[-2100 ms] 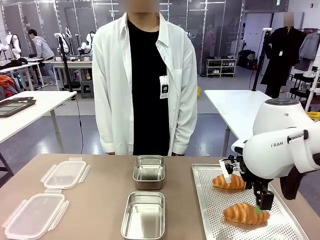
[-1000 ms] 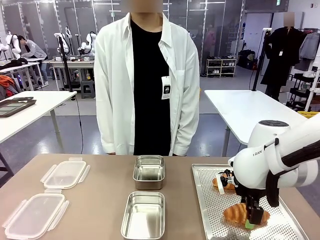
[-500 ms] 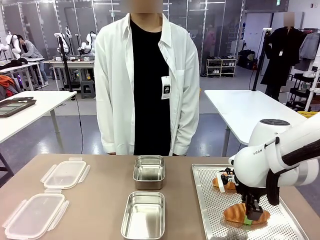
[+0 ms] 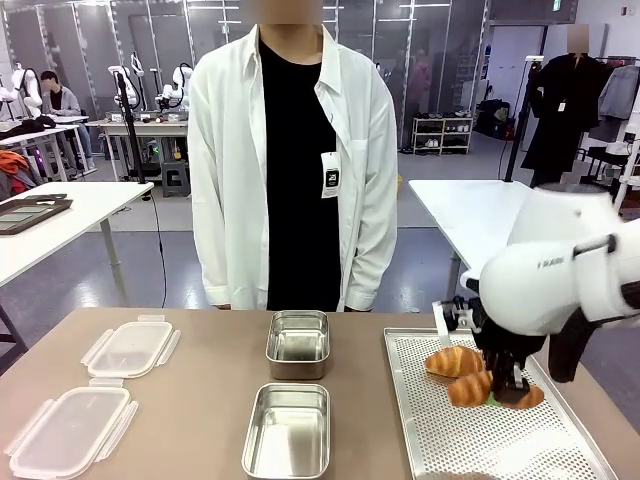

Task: Place the bread into the airtight container.
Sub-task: Pick up a Butter Roll and place it into an empty Airtight Container.

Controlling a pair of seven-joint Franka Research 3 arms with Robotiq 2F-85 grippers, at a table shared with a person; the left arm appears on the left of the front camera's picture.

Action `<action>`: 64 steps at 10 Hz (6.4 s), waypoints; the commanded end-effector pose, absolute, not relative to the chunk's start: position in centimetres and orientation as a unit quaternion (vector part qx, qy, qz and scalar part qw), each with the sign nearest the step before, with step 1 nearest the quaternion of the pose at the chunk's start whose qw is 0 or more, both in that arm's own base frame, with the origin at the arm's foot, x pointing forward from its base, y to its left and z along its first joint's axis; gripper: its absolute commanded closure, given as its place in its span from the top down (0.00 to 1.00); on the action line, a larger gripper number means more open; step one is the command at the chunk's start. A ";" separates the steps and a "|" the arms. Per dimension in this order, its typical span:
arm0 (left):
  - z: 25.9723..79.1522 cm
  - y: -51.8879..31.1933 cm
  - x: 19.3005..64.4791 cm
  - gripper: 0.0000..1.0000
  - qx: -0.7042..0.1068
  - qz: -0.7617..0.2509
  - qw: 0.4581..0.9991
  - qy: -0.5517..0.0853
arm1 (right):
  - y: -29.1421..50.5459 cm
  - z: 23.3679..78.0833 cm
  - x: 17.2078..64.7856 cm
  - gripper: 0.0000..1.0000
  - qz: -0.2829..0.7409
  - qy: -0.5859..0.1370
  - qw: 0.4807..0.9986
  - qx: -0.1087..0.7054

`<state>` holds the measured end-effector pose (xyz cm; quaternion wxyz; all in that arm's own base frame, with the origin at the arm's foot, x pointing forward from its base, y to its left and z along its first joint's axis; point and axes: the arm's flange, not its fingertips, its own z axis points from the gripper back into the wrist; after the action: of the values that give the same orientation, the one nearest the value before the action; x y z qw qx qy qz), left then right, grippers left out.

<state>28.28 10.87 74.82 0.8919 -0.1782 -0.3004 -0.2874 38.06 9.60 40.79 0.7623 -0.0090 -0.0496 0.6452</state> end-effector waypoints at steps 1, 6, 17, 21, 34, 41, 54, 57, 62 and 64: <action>75.0 10.8 28.1 1.00 -0.178 -0.297 0.888 -0.304 | 13.6 45.7 37.2 0.20 0.614 -0.047 0.787 -0.036; 75.0 10.8 28.1 1.00 -0.178 -0.297 0.888 -0.304 | 26.6 48.9 34.0 0.20 0.594 -0.033 0.804 -0.001; 75.0 10.8 28.1 1.00 -0.178 -0.297 0.888 -0.304 | 38.7 45.0 30.2 0.20 0.606 -0.051 0.794 -0.004; 75.0 10.8 28.1 1.00 -0.178 -0.297 0.888 -0.304 | 38.2 43.7 32.6 0.23 0.473 -0.079 0.877 0.009; 75.0 10.8 28.1 1.00 -0.178 -0.297 0.888 -0.304 | 40.4 34.5 37.4 0.38 0.022 -0.063 0.996 0.062; 75.0 10.8 28.1 1.00 -0.178 -0.297 0.888 -0.304 | 40.4 34.1 37.4 1.00 0.008 -0.074 0.995 0.062; 75.0 10.8 28.1 1.00 -0.178 -0.297 0.888 -0.304 | 39.7 34.4 37.5 1.00 0.030 -0.055 0.996 0.063; 75.0 10.8 28.1 1.00 -0.178 -0.297 0.888 -0.304 | 39.0 36.2 37.5 1.00 0.058 -0.055 0.995 0.057; 75.0 10.8 28.1 1.00 -0.178 -0.297 0.888 -0.304 | 31.4 50.2 34.6 1.00 0.165 0.002 0.984 0.074; 75.0 10.8 28.1 1.00 -0.178 -0.297 0.888 -0.304 | 26.0 56.3 32.5 1.00 0.217 -0.022 0.975 0.051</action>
<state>28.26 10.89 74.83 0.8920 -0.1778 -0.3005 -0.2869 32.75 28.58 54.62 0.9802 0.0629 -0.0078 0.1878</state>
